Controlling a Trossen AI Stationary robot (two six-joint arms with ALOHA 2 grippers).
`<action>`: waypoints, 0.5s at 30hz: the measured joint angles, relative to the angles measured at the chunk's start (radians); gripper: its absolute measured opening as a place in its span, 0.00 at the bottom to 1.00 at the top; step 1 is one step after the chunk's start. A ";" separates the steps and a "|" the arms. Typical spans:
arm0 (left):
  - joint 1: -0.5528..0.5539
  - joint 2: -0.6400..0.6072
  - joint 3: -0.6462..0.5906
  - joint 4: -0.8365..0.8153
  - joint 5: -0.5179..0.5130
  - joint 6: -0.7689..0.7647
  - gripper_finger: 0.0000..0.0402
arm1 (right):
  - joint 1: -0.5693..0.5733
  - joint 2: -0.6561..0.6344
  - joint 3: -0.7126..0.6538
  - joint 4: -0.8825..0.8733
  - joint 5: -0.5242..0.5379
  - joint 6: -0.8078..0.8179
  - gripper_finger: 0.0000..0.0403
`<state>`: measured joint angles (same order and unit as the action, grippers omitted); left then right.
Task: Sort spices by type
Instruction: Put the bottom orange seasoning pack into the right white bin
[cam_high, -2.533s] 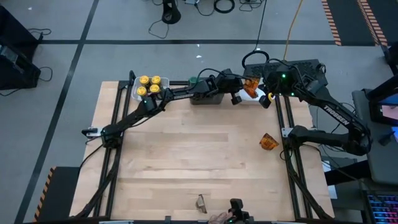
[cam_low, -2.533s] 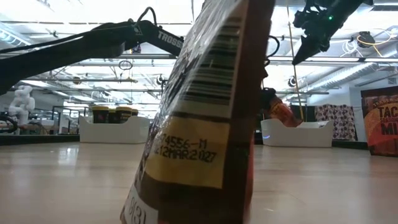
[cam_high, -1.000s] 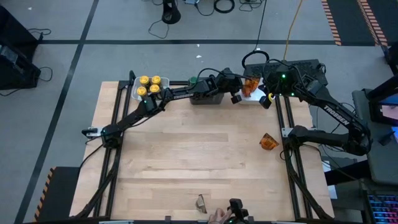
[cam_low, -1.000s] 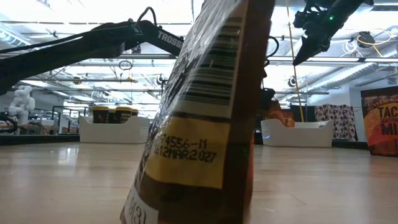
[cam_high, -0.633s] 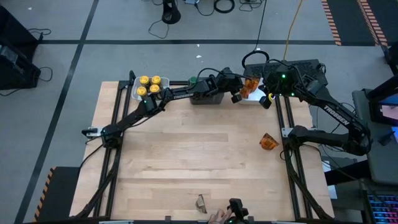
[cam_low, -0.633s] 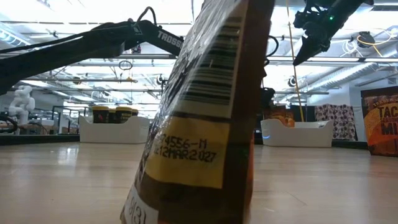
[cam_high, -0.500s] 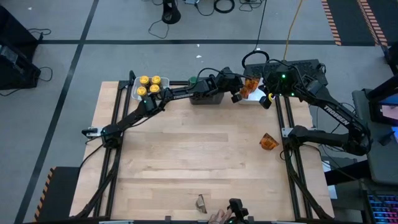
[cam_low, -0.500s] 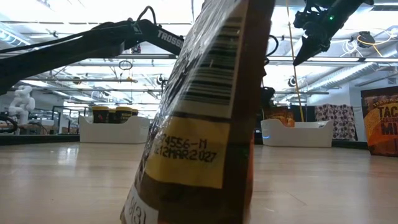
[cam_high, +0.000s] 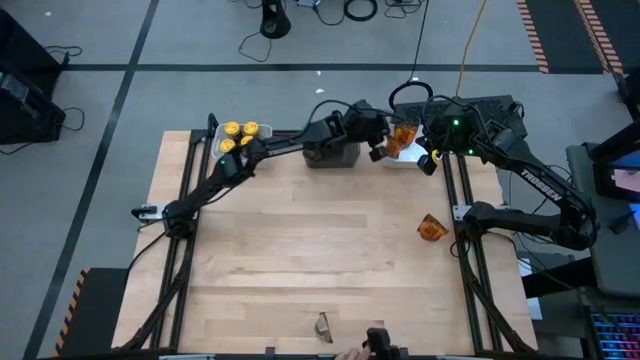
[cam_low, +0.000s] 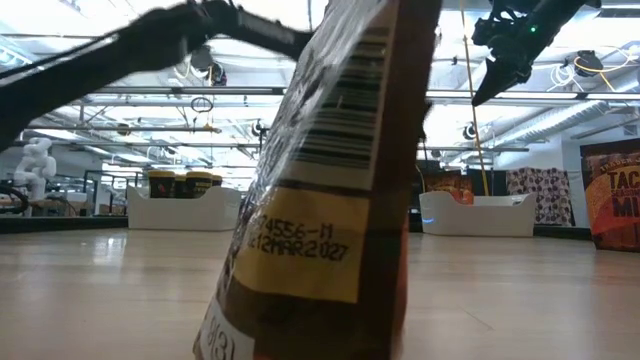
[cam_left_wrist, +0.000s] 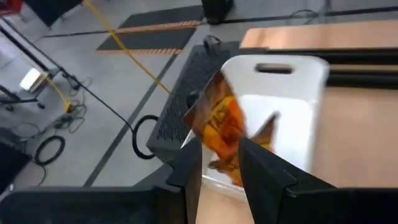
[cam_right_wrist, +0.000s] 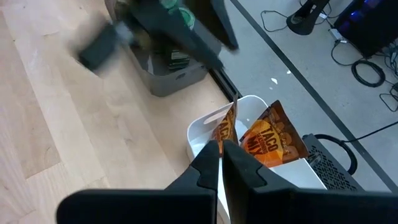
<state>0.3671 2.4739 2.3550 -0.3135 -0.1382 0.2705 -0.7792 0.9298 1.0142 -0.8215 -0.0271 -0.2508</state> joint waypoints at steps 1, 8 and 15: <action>-0.006 -0.028 0.000 -0.036 0.007 0.006 0.27 | 0.000 0.000 0.000 0.000 -0.001 0.000 0.00; -0.057 -0.267 0.001 -0.466 0.093 0.073 0.27 | 0.000 0.000 0.000 -0.006 0.000 0.000 0.00; -0.153 -0.458 0.001 -0.987 0.391 -0.013 0.27 | 0.008 -0.001 0.000 -0.011 -0.014 0.000 0.00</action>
<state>0.2139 2.0155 2.3556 -1.3000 0.2533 0.2576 -0.7713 0.9284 1.0142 -0.8323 -0.0409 -0.2512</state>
